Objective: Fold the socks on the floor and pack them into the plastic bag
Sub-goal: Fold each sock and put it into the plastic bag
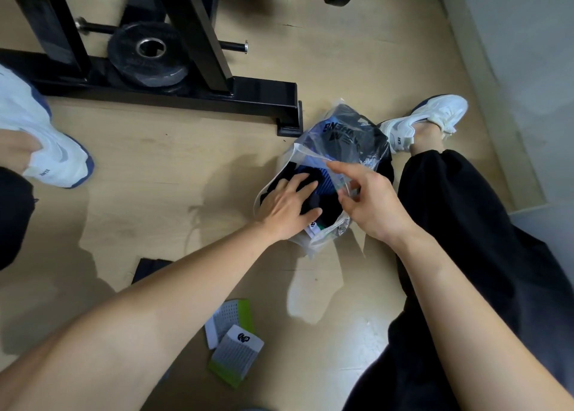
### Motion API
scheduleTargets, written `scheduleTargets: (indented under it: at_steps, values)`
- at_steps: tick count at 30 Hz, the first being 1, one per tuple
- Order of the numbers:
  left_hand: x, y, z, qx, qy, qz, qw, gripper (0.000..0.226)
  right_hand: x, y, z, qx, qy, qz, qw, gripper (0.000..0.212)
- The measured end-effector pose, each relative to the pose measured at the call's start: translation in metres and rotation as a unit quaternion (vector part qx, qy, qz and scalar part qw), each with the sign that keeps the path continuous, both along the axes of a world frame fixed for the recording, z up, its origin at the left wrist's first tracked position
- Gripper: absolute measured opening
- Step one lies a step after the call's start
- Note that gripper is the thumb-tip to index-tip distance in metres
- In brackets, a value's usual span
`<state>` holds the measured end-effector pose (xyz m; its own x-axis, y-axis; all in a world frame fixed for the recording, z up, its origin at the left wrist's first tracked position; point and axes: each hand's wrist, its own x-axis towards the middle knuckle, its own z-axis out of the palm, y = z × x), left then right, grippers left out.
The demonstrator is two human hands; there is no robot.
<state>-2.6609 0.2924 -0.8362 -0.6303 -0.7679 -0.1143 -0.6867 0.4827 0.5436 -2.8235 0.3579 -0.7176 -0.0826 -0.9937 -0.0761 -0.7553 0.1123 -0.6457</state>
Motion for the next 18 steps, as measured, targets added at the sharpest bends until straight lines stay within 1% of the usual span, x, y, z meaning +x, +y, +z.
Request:
scheduleTargets:
  at_steps: [6,8,11,12,14,15,17,18]
  values:
    - [-0.022,-0.003,-0.001,-0.012,0.012,-0.045,0.999,0.072,-0.001,-0.001,0.006,-0.004,-0.011,-0.010,1.000,0.054]
    - [-0.032,-0.007,-0.005,-0.001,-0.009,-0.065,0.998,0.072,-0.003,-0.001,0.007,-0.010,-0.015,-0.016,1.000,0.054]
    - [-0.039,-0.013,-0.013,0.052,-0.031,-0.099,0.993,0.066,-0.009,-0.003,0.010,-0.019,-0.001,-0.018,1.000,0.056]
    - [-0.038,-0.014,-0.016,0.051,-0.027,-0.116,0.992,0.064,-0.011,-0.003,0.012,-0.019,0.006,-0.017,1.000,0.057]
    - [-0.031,-0.013,-0.018,0.011,-0.018,-0.162,0.987,0.059,-0.015,-0.002,0.013,-0.017,0.012,-0.018,1.000,0.056]
    - [-0.029,-0.015,-0.022,0.019,-0.018,-0.179,0.984,0.057,-0.015,-0.001,0.014,-0.014,0.015,-0.016,1.000,0.056]
    - [-0.029,-0.018,-0.011,0.125,-0.032,-0.161,0.979,0.057,-0.013,0.002,0.013,-0.008,0.022,-0.008,1.000,0.056]
    - [-0.034,-0.021,-0.006,0.167,-0.051,-0.159,0.972,0.062,-0.010,0.004,0.014,-0.007,0.024,-0.003,1.000,0.056]
